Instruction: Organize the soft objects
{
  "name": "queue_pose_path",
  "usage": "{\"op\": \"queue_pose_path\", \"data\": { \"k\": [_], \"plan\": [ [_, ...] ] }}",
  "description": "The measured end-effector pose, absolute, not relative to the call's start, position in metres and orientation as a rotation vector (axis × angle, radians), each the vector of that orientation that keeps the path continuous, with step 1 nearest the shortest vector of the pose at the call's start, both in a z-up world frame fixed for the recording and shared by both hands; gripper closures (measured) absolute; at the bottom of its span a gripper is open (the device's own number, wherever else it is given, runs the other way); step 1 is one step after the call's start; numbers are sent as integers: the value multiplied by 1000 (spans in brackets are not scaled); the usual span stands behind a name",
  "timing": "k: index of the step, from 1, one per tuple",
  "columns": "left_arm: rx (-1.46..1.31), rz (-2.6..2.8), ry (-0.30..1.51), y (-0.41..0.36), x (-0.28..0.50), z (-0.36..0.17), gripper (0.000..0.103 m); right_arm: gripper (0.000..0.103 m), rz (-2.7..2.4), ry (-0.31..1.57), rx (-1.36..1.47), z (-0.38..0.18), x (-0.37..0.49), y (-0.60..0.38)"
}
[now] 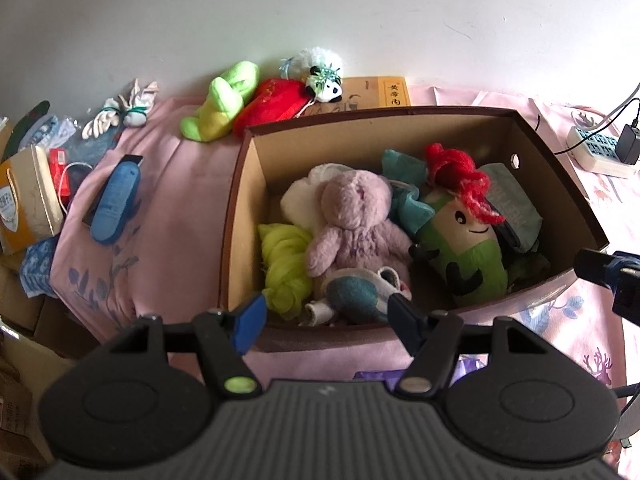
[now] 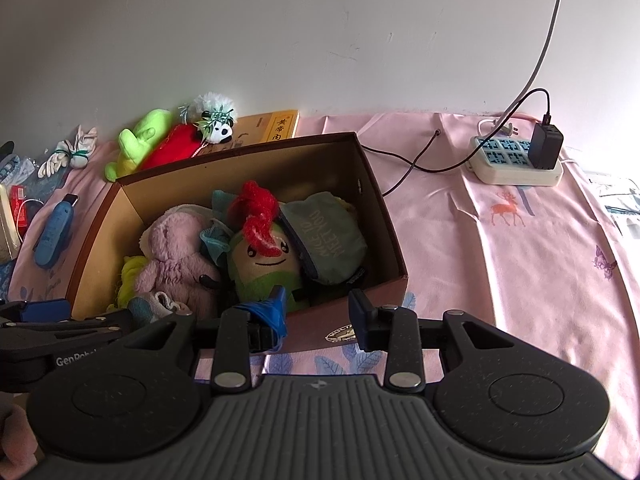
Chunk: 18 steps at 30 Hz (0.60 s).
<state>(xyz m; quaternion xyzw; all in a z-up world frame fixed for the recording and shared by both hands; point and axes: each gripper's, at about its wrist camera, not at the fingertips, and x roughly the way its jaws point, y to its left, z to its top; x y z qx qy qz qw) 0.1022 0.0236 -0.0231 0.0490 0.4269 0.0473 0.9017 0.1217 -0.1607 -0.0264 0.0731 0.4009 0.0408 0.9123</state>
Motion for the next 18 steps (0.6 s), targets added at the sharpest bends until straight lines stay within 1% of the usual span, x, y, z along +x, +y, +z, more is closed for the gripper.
{"op": "queue_pose_path", "data": {
  "k": [18],
  "plan": [
    [109, 67, 900, 17, 99, -27, 33, 86, 98, 834, 151, -28, 117, -157]
  ]
}}
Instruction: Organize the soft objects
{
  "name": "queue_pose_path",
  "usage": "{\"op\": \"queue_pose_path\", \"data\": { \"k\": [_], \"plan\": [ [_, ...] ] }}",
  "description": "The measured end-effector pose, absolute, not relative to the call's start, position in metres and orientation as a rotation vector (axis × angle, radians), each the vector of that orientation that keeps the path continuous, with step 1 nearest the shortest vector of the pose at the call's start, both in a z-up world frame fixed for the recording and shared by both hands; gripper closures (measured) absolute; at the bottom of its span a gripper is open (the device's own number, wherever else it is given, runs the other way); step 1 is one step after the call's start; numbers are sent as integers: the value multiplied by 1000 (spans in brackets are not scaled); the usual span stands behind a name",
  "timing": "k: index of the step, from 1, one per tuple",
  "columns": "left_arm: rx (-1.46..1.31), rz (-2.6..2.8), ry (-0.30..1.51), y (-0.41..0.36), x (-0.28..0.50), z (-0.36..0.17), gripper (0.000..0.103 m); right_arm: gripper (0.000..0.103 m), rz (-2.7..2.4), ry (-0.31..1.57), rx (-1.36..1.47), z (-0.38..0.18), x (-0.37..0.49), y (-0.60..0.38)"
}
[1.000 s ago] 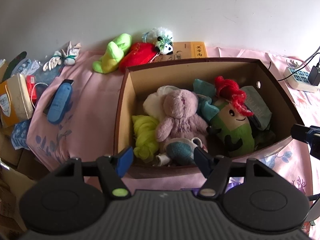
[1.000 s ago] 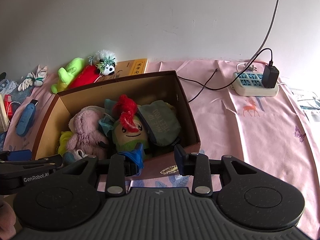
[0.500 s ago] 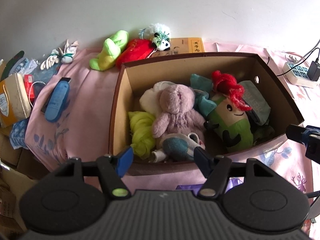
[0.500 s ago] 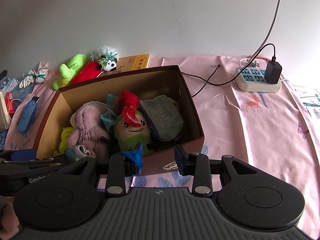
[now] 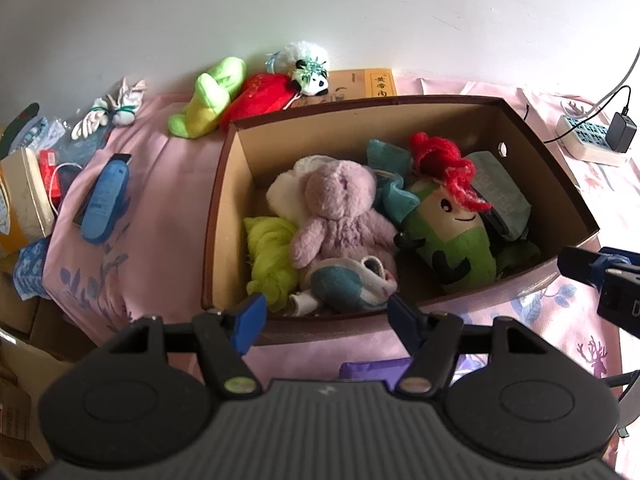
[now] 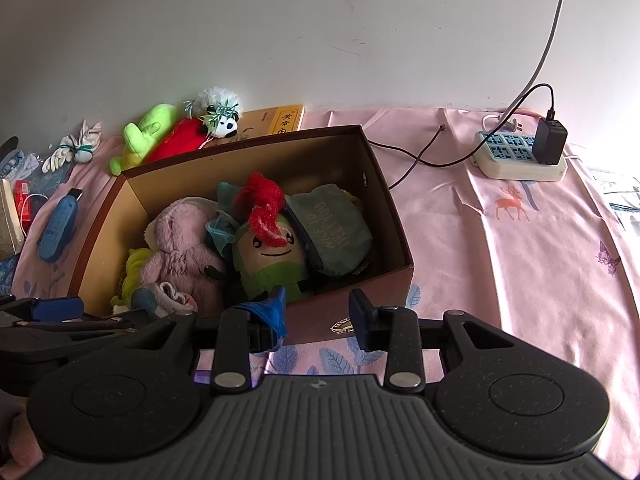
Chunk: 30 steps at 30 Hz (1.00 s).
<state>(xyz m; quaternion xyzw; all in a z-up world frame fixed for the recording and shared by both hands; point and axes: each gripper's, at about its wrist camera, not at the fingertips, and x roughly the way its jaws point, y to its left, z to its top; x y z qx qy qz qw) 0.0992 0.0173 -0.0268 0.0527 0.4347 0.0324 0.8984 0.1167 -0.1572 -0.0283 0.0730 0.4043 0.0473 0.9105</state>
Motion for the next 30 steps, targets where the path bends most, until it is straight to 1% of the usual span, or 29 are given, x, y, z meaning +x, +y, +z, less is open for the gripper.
{"op": "queue_pose_path", "data": {
  "k": [30],
  "plan": [
    [105, 70, 891, 18, 96, -23, 33, 85, 113, 827, 145, -28, 112, -155]
  ]
}}
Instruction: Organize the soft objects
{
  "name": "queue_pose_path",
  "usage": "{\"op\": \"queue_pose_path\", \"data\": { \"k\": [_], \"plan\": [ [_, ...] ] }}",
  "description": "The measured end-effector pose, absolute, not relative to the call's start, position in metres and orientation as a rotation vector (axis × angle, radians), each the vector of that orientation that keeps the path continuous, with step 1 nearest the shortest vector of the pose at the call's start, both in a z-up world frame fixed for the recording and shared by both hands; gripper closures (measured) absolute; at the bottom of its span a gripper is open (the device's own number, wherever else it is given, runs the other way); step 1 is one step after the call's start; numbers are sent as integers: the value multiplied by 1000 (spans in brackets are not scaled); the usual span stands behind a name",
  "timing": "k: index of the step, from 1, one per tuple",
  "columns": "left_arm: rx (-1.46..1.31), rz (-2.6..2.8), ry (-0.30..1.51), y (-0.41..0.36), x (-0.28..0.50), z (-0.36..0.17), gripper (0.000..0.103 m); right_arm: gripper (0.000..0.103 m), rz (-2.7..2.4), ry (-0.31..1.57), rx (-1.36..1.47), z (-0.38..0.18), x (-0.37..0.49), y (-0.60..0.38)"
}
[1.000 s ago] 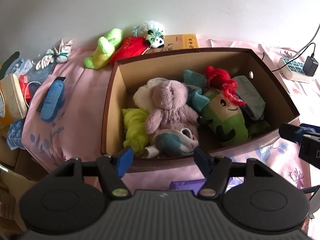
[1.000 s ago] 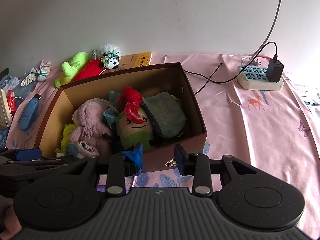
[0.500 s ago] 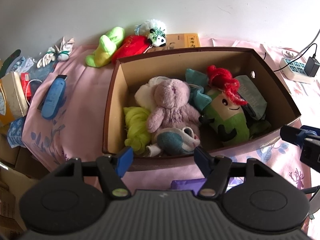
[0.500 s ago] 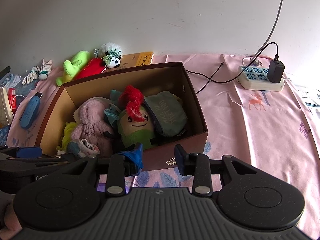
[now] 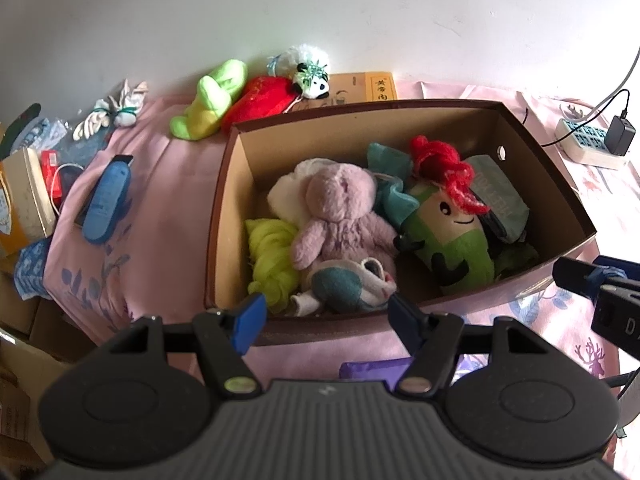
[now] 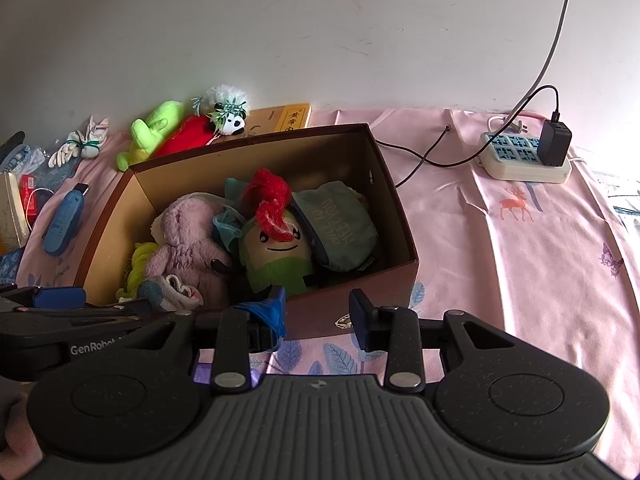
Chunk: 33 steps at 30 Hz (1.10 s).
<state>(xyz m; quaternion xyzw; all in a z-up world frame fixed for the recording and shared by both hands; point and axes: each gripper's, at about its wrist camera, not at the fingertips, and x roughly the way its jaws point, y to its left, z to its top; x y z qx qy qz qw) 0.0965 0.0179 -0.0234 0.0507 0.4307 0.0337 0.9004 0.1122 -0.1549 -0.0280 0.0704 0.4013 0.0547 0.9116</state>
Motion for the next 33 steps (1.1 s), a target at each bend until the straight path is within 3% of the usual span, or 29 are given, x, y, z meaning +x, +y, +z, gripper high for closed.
{"op": "queue_pose_path", "data": {
  "k": [15, 33],
  "plan": [
    [61, 58, 838, 15, 82, -23, 33, 85, 172, 629, 210, -22, 83, -162],
    [126, 94, 846, 11, 37, -31, 33, 85, 172, 627, 200, -25, 45, -158]
  ]
}}
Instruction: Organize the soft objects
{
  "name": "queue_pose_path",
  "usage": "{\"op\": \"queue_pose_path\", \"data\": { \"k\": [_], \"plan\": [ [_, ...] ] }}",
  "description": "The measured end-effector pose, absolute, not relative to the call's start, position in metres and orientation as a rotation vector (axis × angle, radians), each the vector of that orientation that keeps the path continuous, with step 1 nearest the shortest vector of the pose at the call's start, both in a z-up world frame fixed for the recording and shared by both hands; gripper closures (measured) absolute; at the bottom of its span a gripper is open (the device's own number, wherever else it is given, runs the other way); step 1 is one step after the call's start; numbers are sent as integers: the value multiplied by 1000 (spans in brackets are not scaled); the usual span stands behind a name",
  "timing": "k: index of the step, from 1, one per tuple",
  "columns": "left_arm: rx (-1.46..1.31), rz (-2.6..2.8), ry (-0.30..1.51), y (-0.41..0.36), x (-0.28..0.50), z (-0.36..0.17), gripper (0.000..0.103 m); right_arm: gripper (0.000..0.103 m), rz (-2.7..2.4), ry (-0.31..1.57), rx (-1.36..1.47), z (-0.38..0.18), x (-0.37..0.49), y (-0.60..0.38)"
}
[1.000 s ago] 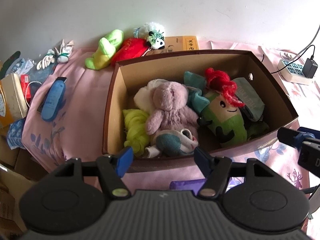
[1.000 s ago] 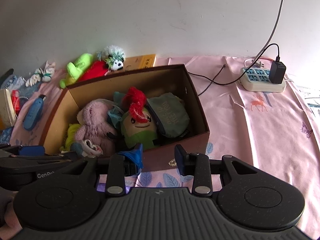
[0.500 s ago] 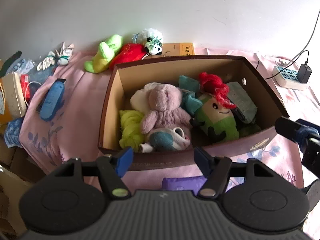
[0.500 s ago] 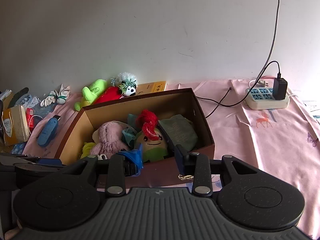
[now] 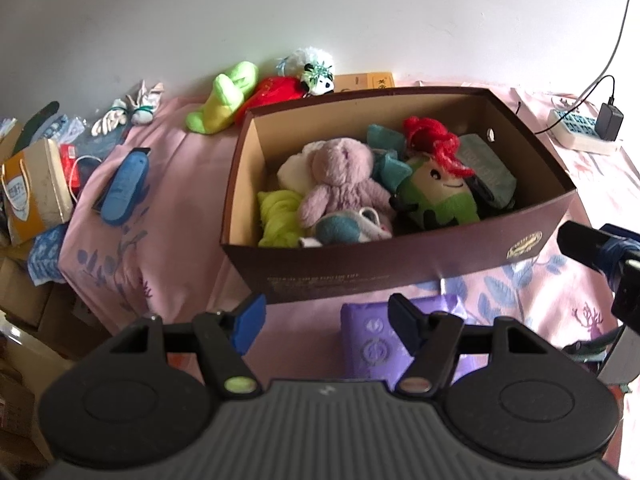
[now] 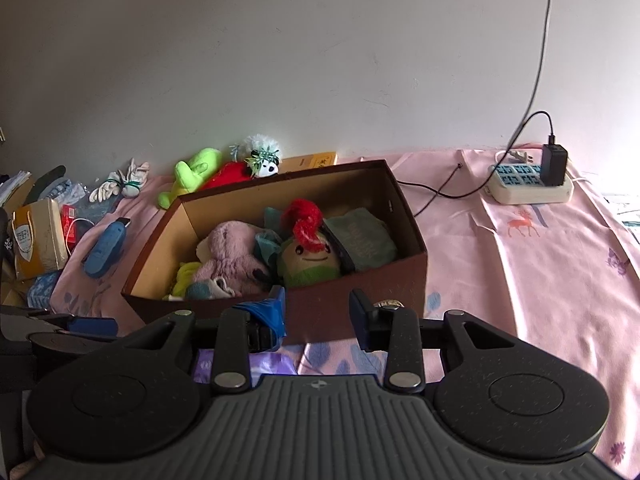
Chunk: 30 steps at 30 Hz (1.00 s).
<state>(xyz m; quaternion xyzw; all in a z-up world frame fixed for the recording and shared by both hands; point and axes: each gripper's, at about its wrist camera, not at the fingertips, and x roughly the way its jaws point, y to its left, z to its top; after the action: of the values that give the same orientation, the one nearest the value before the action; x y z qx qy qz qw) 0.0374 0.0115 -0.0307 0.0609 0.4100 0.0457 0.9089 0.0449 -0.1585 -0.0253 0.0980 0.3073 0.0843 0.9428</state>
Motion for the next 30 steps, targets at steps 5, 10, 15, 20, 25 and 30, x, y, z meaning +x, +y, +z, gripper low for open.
{"op": "queue_pose_path", "data": {
  "k": [5, 10, 15, 20, 25, 30],
  "plan": [
    [144, 79, 850, 5, 27, -34, 33, 85, 156, 627, 195, -27, 30, -162],
    [163, 59, 865, -2, 20, -38, 33, 85, 150, 640, 194, -29, 21, -164],
    [166, 59, 863, -2, 17, -38, 33, 84, 143, 649, 206, -29, 19, -166],
    [180, 100, 812, 5, 21, -26, 32, 84, 127, 654, 208, -25, 24, -168],
    [163, 169, 778, 28, 32, -15, 32, 84, 87, 677, 230, -19, 39, -169],
    [140, 197, 753, 42, 45, -2, 32, 84, 57, 693, 209, -12, 59, -166]
  ]
}}
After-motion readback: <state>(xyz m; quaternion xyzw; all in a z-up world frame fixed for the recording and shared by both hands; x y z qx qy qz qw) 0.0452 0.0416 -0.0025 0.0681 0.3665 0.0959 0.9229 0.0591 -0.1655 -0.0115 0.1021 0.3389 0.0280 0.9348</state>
